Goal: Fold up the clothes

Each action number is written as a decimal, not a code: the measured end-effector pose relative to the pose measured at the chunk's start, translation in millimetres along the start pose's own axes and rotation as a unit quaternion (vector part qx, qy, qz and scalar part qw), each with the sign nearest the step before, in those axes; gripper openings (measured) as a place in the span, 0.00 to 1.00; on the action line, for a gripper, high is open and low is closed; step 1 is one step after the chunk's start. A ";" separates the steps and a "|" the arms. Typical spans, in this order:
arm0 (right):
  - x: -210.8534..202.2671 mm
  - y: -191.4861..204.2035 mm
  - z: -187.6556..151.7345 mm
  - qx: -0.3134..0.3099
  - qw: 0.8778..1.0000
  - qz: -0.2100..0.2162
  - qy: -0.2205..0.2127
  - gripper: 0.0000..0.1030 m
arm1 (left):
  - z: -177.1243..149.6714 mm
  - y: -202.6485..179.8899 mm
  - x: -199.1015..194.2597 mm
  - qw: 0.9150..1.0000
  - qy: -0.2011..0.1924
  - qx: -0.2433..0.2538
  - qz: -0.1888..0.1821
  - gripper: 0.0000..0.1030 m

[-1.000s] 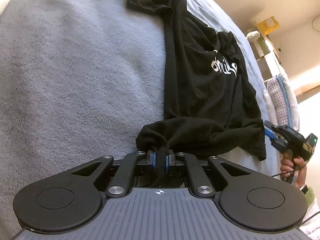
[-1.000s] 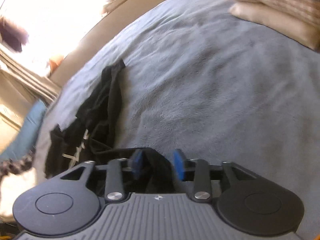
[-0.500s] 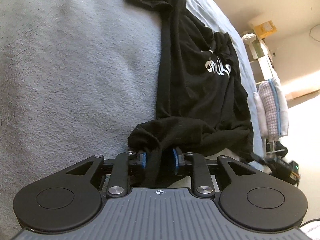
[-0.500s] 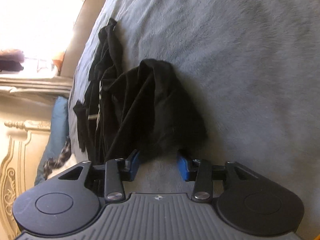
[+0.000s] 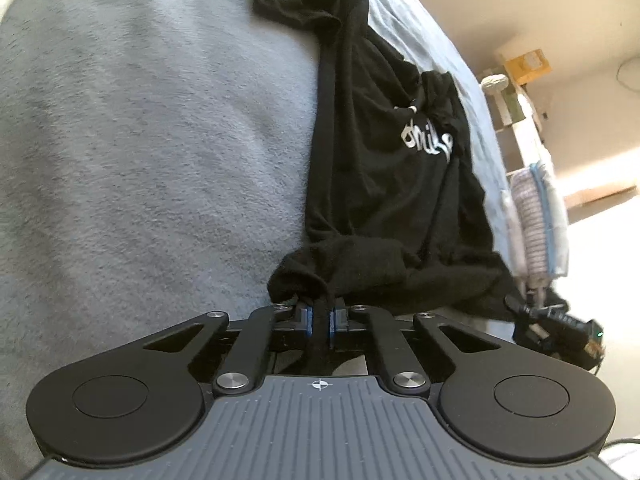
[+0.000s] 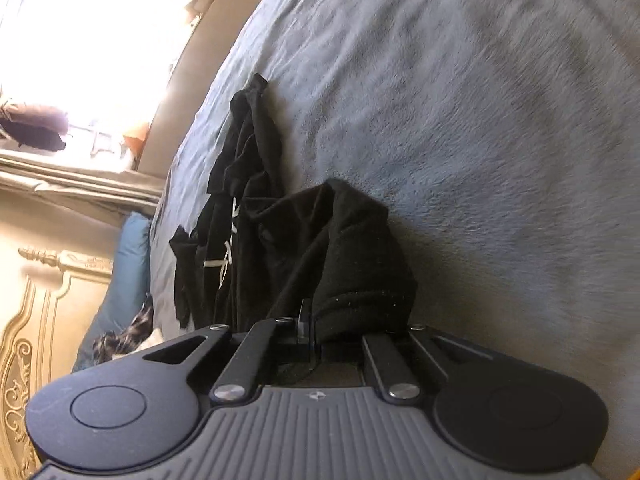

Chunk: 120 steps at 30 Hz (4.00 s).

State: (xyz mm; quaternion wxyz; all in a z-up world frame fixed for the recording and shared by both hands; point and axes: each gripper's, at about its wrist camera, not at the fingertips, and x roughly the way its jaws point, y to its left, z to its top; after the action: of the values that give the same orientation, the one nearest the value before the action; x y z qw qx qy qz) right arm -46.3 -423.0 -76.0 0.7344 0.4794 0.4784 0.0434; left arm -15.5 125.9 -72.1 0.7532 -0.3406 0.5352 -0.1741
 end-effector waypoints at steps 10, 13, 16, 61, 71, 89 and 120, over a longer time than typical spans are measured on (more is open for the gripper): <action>-27.8 -12.1 2.0 0.017 0.998 -0.038 0.043 0.02 | -7.2 -3.3 2.5 0.998 0.069 0.013 0.003 0.04; -24.5 -22.6 -2.1 0.019 0.997 -0.051 0.048 0.02 | -13.7 -8.2 7.5 0.996 0.082 0.036 0.023 0.04; -20.0 -29.9 -4.5 0.006 0.996 -0.070 0.053 0.03 | -20.3 -15.7 13.9 0.992 0.095 0.072 0.051 0.04; 352.9 343.6 -76.7 -0.693 0.709 -0.057 0.118 0.03 | -46.1 17.6 22.0 0.991 0.106 0.066 -0.037 0.21; 369.2 388.2 -51.4 -0.631 0.773 0.023 0.062 0.02 | -38.9 21.6 26.2 0.991 0.112 0.056 -0.044 0.20; 268.0 354.2 68.2 -0.387 0.915 0.085 0.080 0.48 | -37.4 47.1 28.2 0.988 0.129 -0.024 -0.076 0.17; 193.2 151.8 204.2 -0.226 0.973 -0.014 -0.047 0.04 | -2.5 -82.0 78.7 0.966 0.134 0.206 0.087 0.26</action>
State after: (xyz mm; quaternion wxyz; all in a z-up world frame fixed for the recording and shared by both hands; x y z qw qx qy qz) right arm 269.7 -375.9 -73.7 0.8462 0.2953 0.4278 0.1175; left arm 19.4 17.7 -69.4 0.7408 -0.1042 0.6111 -0.2586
